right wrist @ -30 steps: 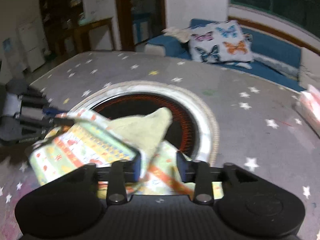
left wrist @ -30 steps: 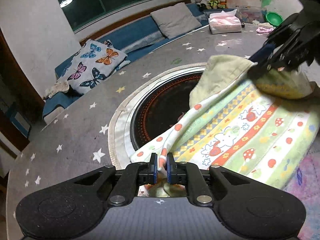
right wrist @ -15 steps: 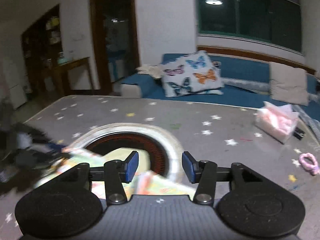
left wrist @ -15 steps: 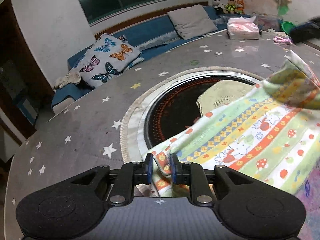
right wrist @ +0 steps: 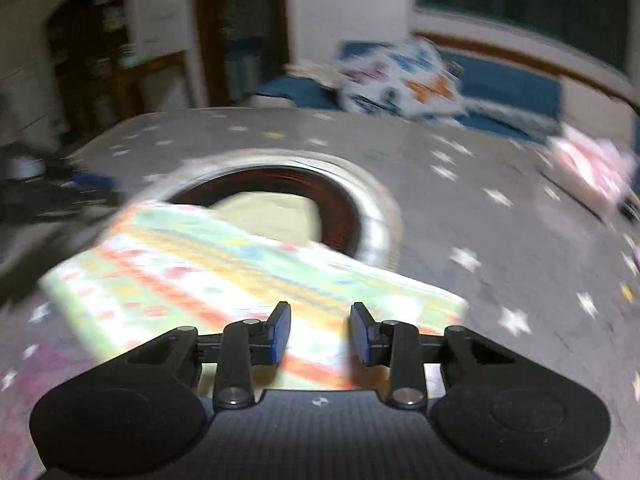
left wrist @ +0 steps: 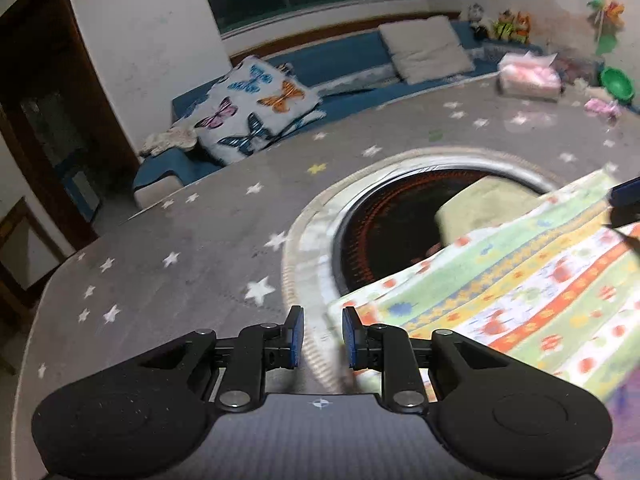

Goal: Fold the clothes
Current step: 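Open the right gripper and release the folded garment onto the table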

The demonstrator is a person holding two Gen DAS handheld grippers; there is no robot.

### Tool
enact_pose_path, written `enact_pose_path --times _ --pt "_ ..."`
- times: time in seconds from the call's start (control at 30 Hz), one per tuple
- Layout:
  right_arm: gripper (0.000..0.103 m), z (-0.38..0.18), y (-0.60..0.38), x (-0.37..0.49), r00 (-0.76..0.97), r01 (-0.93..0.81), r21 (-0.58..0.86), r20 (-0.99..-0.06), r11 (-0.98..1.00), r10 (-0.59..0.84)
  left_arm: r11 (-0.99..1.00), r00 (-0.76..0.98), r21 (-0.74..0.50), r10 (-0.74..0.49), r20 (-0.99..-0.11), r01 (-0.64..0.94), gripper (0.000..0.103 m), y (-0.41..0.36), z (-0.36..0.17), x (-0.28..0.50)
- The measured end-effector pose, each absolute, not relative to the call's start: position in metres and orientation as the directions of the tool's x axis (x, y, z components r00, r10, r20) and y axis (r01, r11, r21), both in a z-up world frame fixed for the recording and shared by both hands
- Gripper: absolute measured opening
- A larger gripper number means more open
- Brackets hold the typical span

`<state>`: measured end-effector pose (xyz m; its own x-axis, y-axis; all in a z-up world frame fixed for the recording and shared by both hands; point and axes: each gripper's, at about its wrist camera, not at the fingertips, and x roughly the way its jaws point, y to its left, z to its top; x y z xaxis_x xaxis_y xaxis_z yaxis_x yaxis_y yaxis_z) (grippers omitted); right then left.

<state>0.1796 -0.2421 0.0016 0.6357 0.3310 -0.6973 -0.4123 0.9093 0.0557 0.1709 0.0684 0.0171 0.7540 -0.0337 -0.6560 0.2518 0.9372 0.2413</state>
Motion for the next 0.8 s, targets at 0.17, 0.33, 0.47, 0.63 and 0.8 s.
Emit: enact_pose_path --times 0.17,0.33,0.47,0.63,0.8 --pt "0.027 0.007 -0.244 0.183 0.644 -0.401 0.095 -0.678 0.911 0.354 0.926 0.734 0.149 -0.169 -0.658 0.346 0.021 0.044 0.029 0.166" --pt "0.021 0.013 -0.22 0.183 0.614 -0.475 0.135 -0.657 0.869 0.438 0.889 0.687 0.1 -0.268 -0.676 0.446 0.017 0.006 0.025 0.173" --pt "0.021 0.007 -0.2 0.201 0.591 -0.491 0.15 -0.666 0.858 0.455 0.886 0.654 0.074 -0.28 -0.702 0.459 0.014 -0.01 0.014 0.192" --pt "0.021 -0.006 -0.19 0.219 0.576 -0.49 0.151 -0.684 0.859 0.448 0.894 0.628 0.045 -0.277 -0.727 0.446 0.011 -0.011 0.0 0.214" --pt "0.019 -0.008 -0.187 0.219 0.588 -0.491 0.125 -0.682 0.862 0.434 0.895 0.635 0.042 -0.282 -0.719 0.444 0.011 -0.01 -0.004 0.217"
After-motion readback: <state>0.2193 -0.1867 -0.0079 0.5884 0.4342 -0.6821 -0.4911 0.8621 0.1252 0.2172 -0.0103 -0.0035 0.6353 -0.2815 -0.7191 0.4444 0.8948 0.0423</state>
